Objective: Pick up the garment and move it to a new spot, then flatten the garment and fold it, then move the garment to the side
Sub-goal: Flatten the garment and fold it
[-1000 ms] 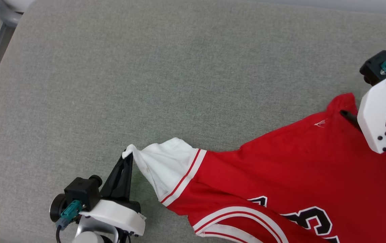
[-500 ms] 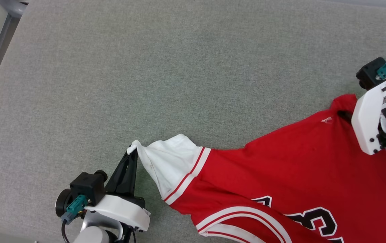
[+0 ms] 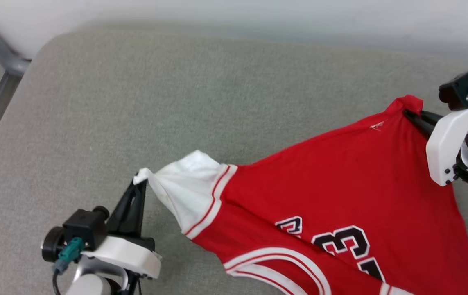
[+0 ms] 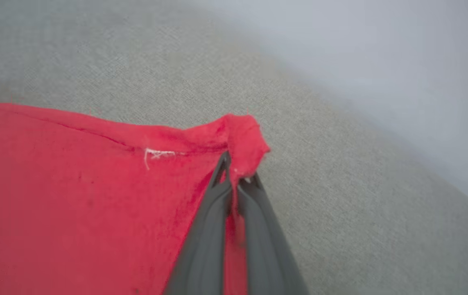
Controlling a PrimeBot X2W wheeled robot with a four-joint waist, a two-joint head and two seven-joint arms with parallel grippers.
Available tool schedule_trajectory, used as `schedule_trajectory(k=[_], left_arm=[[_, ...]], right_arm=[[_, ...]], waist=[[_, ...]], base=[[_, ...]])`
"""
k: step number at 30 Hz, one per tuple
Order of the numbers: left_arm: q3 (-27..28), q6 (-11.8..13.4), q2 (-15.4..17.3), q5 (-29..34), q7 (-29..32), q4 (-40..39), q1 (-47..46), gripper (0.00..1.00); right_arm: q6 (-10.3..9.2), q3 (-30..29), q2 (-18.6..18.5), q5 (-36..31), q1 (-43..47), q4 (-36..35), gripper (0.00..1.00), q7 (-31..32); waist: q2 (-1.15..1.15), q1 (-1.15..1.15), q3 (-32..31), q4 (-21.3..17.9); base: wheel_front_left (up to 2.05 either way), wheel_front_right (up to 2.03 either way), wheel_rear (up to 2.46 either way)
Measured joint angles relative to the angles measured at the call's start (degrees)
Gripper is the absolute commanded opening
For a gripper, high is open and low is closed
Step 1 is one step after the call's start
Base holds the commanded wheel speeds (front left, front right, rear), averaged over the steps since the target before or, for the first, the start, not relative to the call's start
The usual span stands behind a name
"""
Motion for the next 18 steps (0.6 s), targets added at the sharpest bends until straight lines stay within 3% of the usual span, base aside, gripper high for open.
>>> schedule_trajectory(k=[8,18], left_arm=[[1.3,-0.1,4.9,2.1,3.3,-5.9,-4.9,0.0],[2.0,-2.7,8.4,3.9,8.8,-9.8,-20.6,0.0]], right_arm=[[0.0,-5.7,-1.4,0.2,3.1,-5.9,0.0,-5.0],[-0.01,-17.6,0.6,-4.3,3.8,-16.5,0.0,-3.5]], waist=[[0.0,0.0,-5.3,-3.2],[0.0,0.0,-7.8,-7.0]], base=[[0.0,0.0,0.0],[0.0,0.0,0.0]])
